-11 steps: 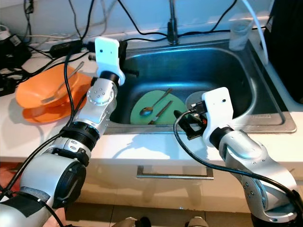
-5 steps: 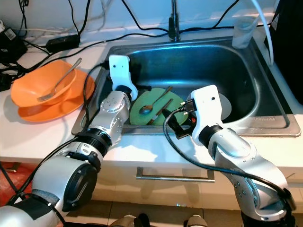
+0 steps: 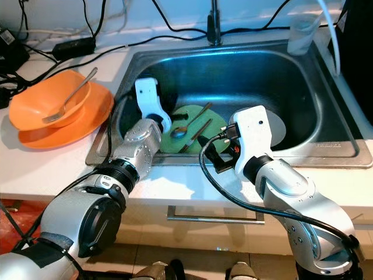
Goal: Kitchen organization
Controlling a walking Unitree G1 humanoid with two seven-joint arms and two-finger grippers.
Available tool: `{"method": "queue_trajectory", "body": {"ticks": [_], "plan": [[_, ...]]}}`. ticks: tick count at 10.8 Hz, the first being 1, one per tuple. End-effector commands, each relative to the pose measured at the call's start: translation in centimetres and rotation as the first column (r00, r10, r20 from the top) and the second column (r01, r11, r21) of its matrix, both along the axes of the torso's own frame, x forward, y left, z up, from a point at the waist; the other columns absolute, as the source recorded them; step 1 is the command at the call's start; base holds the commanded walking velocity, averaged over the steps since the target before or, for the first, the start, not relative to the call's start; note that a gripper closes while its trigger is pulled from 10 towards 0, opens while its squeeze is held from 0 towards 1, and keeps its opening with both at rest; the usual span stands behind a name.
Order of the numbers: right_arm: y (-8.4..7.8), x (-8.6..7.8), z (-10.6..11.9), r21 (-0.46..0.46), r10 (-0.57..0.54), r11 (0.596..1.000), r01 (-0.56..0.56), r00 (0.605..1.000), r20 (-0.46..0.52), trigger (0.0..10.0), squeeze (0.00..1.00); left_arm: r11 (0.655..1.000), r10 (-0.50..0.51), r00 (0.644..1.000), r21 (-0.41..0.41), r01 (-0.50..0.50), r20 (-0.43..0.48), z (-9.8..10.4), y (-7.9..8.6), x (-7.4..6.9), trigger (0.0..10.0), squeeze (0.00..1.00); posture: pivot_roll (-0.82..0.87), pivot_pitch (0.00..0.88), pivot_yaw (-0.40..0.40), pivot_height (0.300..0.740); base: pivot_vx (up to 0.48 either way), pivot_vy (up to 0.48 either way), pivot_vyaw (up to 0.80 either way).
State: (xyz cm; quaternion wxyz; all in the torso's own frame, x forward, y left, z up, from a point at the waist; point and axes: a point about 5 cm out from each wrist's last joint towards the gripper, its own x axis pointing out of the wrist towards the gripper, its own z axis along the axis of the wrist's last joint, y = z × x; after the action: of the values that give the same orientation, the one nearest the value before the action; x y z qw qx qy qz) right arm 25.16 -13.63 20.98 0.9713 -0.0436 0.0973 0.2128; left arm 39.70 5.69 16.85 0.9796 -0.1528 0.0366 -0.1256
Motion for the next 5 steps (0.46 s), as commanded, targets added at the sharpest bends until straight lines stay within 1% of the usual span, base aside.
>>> {"method": "queue_trajectory", "body": {"ticks": [1, 5], "plan": [[0.35, -0.25, 0.38, 0.005, 0.017, 1.000, -0.017, 1.000, 0.010, 10.0, 0.00, 1.000, -0.006, 1.000, 0.010, 0.006, -0.007, 0.20, 0.12, 0.16, 10.0, 1.00, -0.26, 0.146, 0.175, 0.740, 0.000, 0.000, 0.00], [0.31, 0.11, 0.50, 0.008, 0.016, 1.000, -0.016, 1.000, 0.018, 10.0, 0.00, 1.000, 0.012, 1.000, 0.009, -0.011, -0.018, -0.05, 1.02, 0.28, 10.0, 1.00, -0.25, 0.131, 0.177, 0.740, 0.000, 0.000, 0.00]]}}
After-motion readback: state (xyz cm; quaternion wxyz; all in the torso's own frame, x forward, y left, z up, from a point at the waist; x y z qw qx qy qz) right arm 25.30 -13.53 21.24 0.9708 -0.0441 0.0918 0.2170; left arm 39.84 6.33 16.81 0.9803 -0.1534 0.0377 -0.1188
